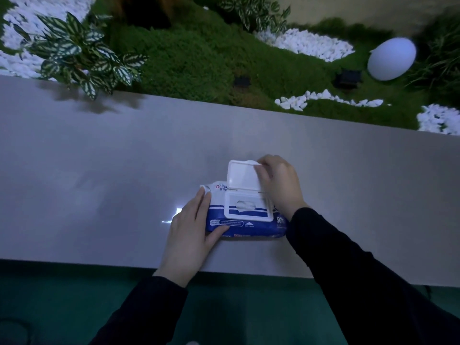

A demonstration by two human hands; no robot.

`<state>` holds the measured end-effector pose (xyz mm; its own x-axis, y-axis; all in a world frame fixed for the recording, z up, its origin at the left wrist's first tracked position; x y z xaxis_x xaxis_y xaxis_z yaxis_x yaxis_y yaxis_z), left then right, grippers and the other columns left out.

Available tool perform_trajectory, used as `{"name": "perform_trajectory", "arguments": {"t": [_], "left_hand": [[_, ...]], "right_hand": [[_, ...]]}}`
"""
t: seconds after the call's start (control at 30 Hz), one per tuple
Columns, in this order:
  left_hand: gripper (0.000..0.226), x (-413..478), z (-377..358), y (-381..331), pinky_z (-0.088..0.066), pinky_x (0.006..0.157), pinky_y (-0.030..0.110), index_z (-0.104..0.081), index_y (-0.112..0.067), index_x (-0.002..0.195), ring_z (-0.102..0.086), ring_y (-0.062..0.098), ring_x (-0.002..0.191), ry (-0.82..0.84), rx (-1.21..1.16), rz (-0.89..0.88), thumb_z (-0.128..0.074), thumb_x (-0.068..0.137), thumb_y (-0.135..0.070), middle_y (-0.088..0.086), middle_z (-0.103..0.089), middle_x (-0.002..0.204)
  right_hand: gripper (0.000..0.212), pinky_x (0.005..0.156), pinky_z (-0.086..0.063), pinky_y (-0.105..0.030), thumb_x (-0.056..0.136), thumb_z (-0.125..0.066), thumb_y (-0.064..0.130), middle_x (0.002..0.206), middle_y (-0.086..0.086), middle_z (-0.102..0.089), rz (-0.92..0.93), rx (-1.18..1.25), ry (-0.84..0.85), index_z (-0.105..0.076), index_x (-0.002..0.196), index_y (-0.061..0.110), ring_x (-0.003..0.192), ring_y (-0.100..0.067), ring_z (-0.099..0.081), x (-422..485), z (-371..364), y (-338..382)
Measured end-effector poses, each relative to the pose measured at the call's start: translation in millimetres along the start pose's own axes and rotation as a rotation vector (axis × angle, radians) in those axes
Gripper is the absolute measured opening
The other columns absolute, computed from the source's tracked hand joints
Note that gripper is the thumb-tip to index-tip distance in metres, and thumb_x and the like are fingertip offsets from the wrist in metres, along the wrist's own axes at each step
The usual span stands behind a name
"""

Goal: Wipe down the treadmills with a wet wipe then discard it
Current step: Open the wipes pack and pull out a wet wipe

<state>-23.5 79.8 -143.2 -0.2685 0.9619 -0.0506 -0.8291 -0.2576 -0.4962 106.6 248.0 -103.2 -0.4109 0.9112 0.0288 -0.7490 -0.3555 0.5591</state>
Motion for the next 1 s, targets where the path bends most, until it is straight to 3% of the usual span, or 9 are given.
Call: {"name": "perform_trajectory", "arguments": {"t": [0.2, 0.3, 0.4, 0.5, 0.67, 0.83, 1.0], "left_hand": [[0.082, 0, -1, 0, -0.028, 0.103, 0.03, -0.025, -0.016, 0.145, -0.034, 0.017, 0.133, -0.004, -0.017, -0.005, -0.031, 0.08, -0.065, -0.003, -0.022, 0.154], [0.082, 0, 2, -2, -0.027, 0.102, 0.03, -0.027, -0.015, 0.144, -0.033, 0.018, 0.133, -0.002, -0.016, -0.004, -0.033, 0.079, -0.065, -0.001, -0.024, 0.154], [0.083, 0, 5, -4, -0.028, 0.104, 0.032, -0.027, -0.015, 0.144, -0.033, 0.019, 0.134, 0.015, -0.014, 0.009, -0.031, 0.078, -0.066, 0.0, -0.025, 0.154], [0.083, 1, 7, -4, -0.03, 0.103, 0.034, -0.031, -0.012, 0.142, -0.036, 0.022, 0.132, 0.025, 0.003, 0.012, -0.032, 0.078, -0.065, 0.003, -0.028, 0.152], [0.084, 4, 6, -3, -0.033, 0.103, 0.038, -0.034, -0.012, 0.141, -0.037, 0.023, 0.132, 0.036, 0.028, 0.026, -0.032, 0.076, -0.066, 0.004, -0.03, 0.152], [0.085, 3, 4, -1, -0.033, 0.103, 0.039, -0.031, -0.013, 0.142, -0.035, 0.022, 0.134, 0.043, 0.017, 0.022, -0.031, 0.076, -0.066, 0.003, -0.028, 0.153], [0.083, 3, 3, -1, -0.037, 0.099, 0.041, -0.034, -0.012, 0.14, -0.04, 0.024, 0.131, 0.032, 0.001, 0.025, -0.035, 0.076, -0.064, 0.005, -0.031, 0.151]], "right_hand": [[0.019, 0.07, -0.033, -0.02, 0.091, -0.055, 0.016, 0.098, -0.012, -0.066, -0.046, 0.082, 0.008, -0.066, 0.104, 0.008, 0.087, -0.023, -0.057, -3, -4, -6], [0.027, 0.088, -0.042, -0.029, 0.09, -0.057, 0.016, 0.113, -0.011, -0.062, -0.035, 0.122, -0.024, -0.06, 0.116, 0.01, 0.105, -0.024, -0.055, -14, 8, 3], [0.04, 0.103, -0.035, -0.034, 0.089, -0.061, 0.018, 0.127, -0.008, -0.052, -0.051, 0.135, -0.15, -0.051, 0.127, 0.014, 0.119, -0.02, -0.044, -42, 32, 8], [0.031, 0.094, -0.043, -0.042, 0.085, -0.062, 0.017, 0.111, -0.008, -0.057, -0.024, 0.113, -0.227, -0.058, 0.115, 0.012, 0.106, -0.02, -0.049, -75, 42, 7], [0.012, 0.08, -0.047, -0.046, 0.079, -0.063, 0.017, 0.088, -0.004, -0.063, 0.026, 0.096, -0.097, -0.066, 0.089, 0.012, 0.088, -0.018, -0.052, -97, 11, 9], [0.006, 0.076, -0.047, -0.045, 0.075, -0.072, 0.014, 0.082, -0.005, -0.062, 0.059, 0.061, 0.002, -0.067, 0.077, 0.013, 0.085, -0.024, -0.056, -78, -10, 19], [0.008, 0.083, -0.044, -0.046, 0.075, -0.071, 0.009, 0.088, -0.007, -0.062, 0.052, 0.055, 0.104, -0.064, 0.07, 0.011, 0.098, -0.027, -0.055, -69, -18, 21]]}}
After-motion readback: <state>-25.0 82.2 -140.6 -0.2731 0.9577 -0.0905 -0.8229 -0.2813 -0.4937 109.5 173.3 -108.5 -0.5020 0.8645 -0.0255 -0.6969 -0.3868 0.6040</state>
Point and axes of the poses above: each hand's wrist, its own x-axis towards the middle knuckle, its own z-axis out of the back of the hand, y = z × x, the point moved 7 cm from there along x, towards the middle knuckle
